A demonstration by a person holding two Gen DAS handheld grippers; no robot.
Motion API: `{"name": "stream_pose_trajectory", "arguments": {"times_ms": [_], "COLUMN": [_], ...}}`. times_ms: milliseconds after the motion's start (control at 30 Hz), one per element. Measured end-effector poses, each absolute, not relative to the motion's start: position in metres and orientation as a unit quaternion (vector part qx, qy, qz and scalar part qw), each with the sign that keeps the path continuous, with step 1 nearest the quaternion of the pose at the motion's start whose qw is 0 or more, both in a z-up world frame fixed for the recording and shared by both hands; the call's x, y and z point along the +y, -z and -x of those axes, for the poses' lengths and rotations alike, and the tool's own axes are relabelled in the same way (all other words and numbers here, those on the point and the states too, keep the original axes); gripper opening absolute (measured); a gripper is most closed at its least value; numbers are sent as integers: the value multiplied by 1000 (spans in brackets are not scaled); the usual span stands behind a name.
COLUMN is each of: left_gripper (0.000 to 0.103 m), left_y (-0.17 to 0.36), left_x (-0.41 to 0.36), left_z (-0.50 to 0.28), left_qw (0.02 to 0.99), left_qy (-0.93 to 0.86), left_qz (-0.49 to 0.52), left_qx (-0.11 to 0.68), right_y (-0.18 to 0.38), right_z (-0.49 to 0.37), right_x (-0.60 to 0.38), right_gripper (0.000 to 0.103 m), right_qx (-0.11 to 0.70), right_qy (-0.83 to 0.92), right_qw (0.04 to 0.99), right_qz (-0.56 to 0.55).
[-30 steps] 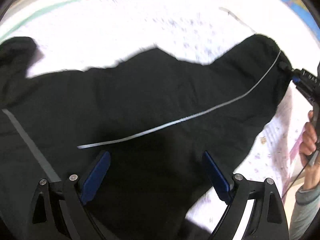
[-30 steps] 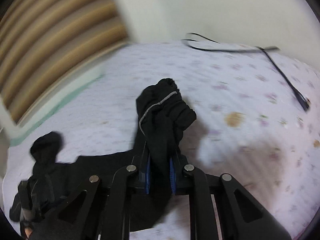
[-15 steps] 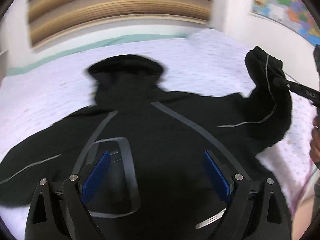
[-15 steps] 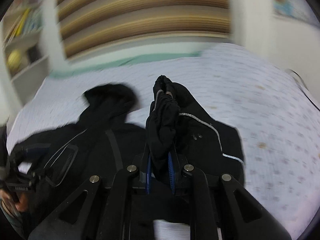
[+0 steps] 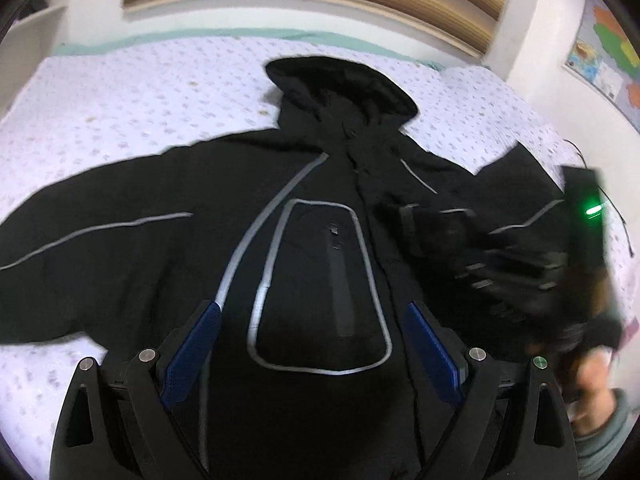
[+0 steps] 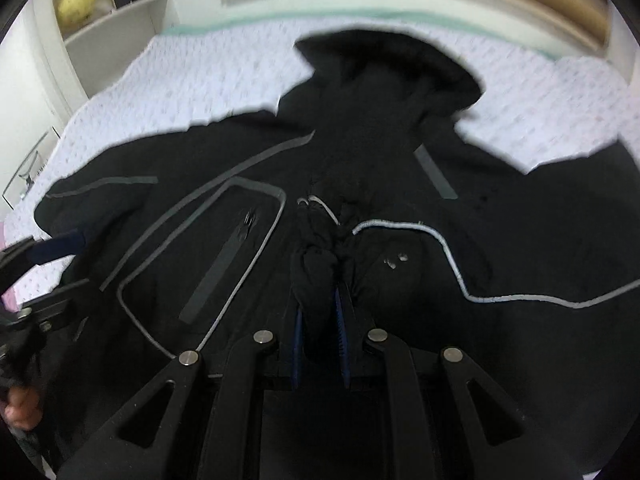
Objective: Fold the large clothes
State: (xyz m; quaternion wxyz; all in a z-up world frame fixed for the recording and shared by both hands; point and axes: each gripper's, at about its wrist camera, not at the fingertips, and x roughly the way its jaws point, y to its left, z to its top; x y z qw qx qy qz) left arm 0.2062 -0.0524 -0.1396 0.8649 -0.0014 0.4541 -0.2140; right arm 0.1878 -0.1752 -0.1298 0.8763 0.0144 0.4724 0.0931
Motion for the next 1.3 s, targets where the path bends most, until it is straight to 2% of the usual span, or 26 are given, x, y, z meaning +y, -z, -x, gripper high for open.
{"name": "stream_pose_trajectory", "arguments": {"times_ms": [133,200,333,400,433,633,667,733,767,800,867,967,1133,1233,1300], "left_gripper": [93,93,93,93,93,93,91,64,36,26,21,20,20,20,21], "left_y": [149,149,144,142,143,167,172,182,184,187,183,153,95,94,115], "left_x": [-69,-70,-71,-78,-86,-144,-152,-169,-176,-181,-186,-166,-81,-30,5], "left_z": [-213,-216,-227,-236,-241,-264,-268,-275,-276,-277,-275,-269,-267,-266,-272], "left_qw": [849,842,818,803,797,785,786,786,785,787,803,833,868,877,866], "left_qy": [243,255,305,325,326,304,298,291,292,287,277,274,270,236,204], "left_qz": [3,18,67,93,98,89,83,73,66,56,39,38,65,54,57], "left_qx": [469,475,483,491,498,532,535,540,542,543,526,478,412,416,453], "right_y": [160,155,115,87,78,42,39,36,36,35,32,34,42,63,87], "right_z": [-199,-197,-173,-148,-141,-103,-99,-97,-96,-95,-91,-97,-120,-149,-172], "right_x": [-156,-157,-163,-177,-184,-241,-249,-262,-269,-274,-285,-293,-285,-269,-254], "right_gripper": [23,33,36,57,61,63,63,63,63,63,63,64,66,68,68], "right_qx": [491,492,468,433,421,374,371,372,374,376,380,382,393,416,442], "right_qy": [-74,-82,-115,-116,-109,-35,-23,-2,8,16,32,43,38,31,26], "right_qw": [868,867,876,894,901,926,928,928,927,926,924,923,918,908,896], "right_qz": [13,13,-4,-13,-17,-33,-32,-31,-30,-28,-24,-32,-38,-28,-21]}}
